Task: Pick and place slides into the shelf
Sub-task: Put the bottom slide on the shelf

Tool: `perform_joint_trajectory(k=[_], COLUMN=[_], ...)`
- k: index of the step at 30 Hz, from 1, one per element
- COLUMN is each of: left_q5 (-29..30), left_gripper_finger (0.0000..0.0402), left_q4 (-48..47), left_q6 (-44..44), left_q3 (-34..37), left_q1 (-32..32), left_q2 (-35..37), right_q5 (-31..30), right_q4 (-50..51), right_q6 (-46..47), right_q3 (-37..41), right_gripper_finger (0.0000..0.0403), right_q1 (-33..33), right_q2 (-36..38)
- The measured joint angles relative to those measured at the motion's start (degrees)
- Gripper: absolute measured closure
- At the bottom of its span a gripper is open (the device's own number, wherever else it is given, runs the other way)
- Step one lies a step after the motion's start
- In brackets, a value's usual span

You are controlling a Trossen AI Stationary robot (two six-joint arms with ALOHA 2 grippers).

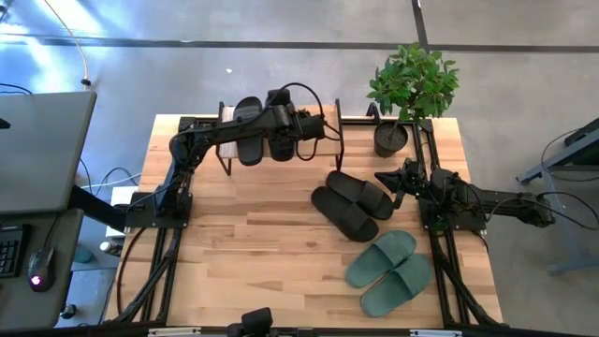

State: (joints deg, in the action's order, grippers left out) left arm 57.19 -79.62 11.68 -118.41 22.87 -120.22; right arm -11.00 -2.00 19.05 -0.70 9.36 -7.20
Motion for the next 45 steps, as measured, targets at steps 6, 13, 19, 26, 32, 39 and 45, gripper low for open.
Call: perform_joint_trajectory(k=[6,13,19,26,32,39,45], left_q5=[-2.7,-3.2,-7.0,-6.9,-10.2,-11.0,-11.2], left_gripper_finger=[0.0401,0.0401,0.0401,0.04,0.038,0.0351,0.0319], left_q4=[-1.5,-0.7,-2.2,-2.5,-2.9,-3.2,-3.2], left_q6=[0.0,0.8,1.6,1.6,1.8,1.8,1.7], left_q3=[0.0,0.0,0.0,0.0,-0.1,-0.1,-0.1], left_q1=[0.0,0.0,1.1,1.5,1.6,1.6,1.6], left_q2=[0.0,0.0,0.1,0.1,0.1,0.1,0.1], right_q5=[-0.1,-0.4,-0.3,-0.3,-0.3,-0.1,-0.1], right_q4=[0.0,0.0,0.0,0.0,0.0,0.0,0.0], right_q6=[0.0,0.0,0.0,0.0,0.0,0.0,0.0], right_q3=[0.0,0.0,0.0,0.0,0.0,0.0,0.0], right_gripper_finger=[0.0402,0.0402,0.0402,0.0402,0.0402,0.0402,0.0402], right_q1=[0.0,0.0,0.0,0.0,0.0,0.0,0.0], right_q2=[0.0,0.0,0.0,0.0,0.0,0.0,0.0])
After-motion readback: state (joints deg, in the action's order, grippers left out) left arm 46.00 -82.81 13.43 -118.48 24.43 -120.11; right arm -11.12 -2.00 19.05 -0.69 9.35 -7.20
